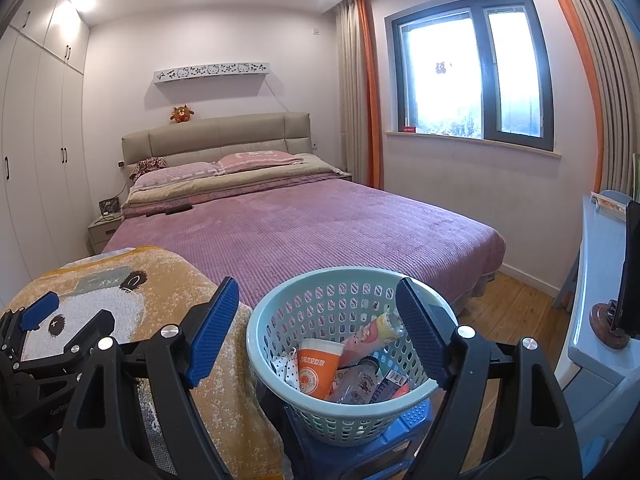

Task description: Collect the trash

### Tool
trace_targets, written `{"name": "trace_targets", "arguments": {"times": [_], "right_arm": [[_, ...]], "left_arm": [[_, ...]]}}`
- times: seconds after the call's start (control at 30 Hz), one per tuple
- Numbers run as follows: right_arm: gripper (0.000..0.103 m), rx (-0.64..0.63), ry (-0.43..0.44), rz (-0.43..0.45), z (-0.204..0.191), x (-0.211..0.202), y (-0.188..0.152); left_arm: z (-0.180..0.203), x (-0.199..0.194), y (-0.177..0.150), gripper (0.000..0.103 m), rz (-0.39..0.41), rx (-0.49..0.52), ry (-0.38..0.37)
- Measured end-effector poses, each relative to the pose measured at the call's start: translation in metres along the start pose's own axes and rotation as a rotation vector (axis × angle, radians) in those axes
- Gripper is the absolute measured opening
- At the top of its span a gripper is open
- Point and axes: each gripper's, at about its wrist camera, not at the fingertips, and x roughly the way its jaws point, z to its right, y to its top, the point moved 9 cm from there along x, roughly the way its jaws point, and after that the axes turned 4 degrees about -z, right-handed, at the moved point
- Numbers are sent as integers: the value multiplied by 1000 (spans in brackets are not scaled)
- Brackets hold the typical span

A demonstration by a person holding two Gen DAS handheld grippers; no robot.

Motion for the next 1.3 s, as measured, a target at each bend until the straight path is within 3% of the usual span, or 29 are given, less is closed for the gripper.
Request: {"name": "trace_targets", "arguments": {"times": [1.0, 1.3], "right_arm": [[77, 3, 9, -1, 2, -5, -2], [77, 30, -23, -24, 3, -18, -3]], "left_arm": [[1, -1, 0, 96, 0, 6, 10], [-6, -32, 17, 95, -10, 3, 34]]}}
